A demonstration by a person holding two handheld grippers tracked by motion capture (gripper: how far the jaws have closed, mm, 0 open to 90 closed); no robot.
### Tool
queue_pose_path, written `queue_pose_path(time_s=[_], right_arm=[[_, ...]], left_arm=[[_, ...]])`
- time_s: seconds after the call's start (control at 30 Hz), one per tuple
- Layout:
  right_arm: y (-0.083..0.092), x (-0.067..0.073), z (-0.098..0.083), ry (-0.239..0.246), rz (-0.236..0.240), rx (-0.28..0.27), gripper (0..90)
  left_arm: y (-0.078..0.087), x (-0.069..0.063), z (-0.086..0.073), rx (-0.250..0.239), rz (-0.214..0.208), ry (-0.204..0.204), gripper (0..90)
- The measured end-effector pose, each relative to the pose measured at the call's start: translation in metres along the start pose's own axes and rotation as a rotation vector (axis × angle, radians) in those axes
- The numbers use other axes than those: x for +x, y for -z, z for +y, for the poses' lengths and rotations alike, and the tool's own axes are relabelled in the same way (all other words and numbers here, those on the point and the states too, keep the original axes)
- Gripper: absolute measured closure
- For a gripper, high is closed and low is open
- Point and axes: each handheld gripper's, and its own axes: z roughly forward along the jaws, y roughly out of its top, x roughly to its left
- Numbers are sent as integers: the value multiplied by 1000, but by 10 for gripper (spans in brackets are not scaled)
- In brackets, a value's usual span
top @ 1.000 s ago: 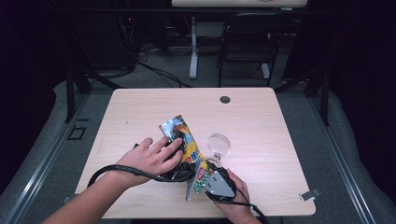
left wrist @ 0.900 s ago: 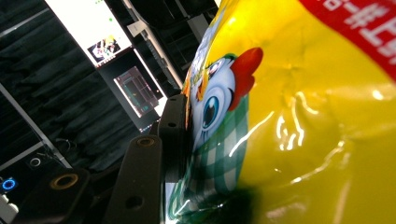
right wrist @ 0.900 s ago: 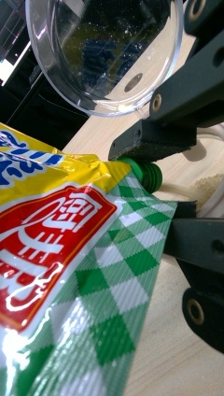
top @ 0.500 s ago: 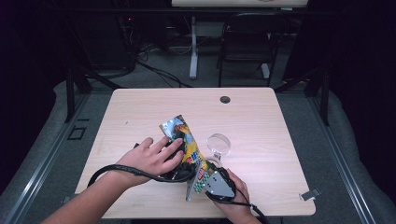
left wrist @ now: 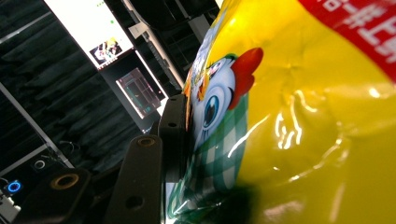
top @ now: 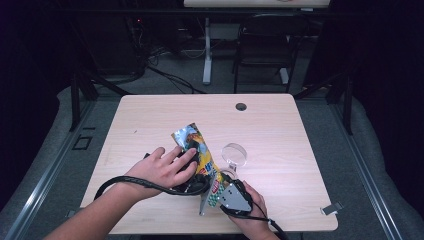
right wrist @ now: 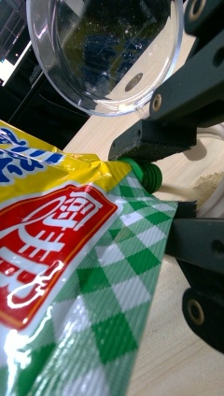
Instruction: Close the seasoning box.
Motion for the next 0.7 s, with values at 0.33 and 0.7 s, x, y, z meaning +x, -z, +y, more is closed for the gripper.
queue_pose_path(time_s=[0.33, 0.7], right_arm=[[0, 0, 0, -2, 0, -1, 702], [0, 0, 0, -2, 1, -2, 702]], left_arm=[[0, 0, 0, -5, 6, 5, 650], [0, 1, 1, -6, 10, 1, 650]])
